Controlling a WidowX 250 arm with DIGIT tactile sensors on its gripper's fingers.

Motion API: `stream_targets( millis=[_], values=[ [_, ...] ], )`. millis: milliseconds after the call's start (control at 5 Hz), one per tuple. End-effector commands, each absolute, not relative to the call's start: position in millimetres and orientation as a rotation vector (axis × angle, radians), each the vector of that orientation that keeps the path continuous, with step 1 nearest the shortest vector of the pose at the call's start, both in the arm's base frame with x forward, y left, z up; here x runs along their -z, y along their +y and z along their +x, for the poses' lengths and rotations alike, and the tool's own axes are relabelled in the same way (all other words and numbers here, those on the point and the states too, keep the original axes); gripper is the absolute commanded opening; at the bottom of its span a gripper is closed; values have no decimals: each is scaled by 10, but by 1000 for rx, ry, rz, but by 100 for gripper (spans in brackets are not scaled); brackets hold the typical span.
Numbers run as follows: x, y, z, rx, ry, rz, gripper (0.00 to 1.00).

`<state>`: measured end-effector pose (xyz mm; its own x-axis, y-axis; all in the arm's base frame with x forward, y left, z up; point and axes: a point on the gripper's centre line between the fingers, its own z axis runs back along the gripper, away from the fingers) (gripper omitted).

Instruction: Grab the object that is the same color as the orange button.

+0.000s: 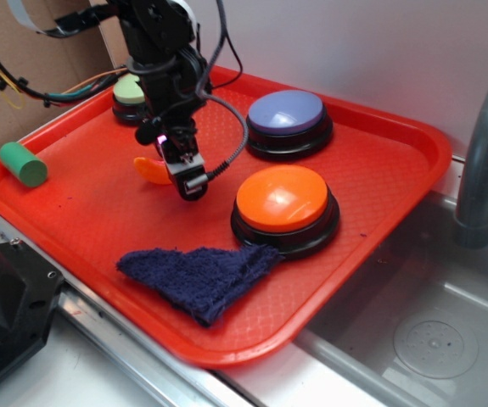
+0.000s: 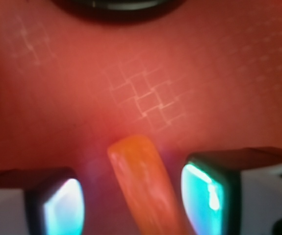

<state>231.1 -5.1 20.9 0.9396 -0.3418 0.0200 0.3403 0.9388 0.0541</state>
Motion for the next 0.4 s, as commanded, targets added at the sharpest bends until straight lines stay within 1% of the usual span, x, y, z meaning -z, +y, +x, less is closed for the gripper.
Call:
stream_targets(
  millis=[0, 200],
  values=[
    [-205, -141, 2384, 329, 17, 74, 0],
    [-547, -81, 2290, 264, 23, 40, 0]
  ],
)
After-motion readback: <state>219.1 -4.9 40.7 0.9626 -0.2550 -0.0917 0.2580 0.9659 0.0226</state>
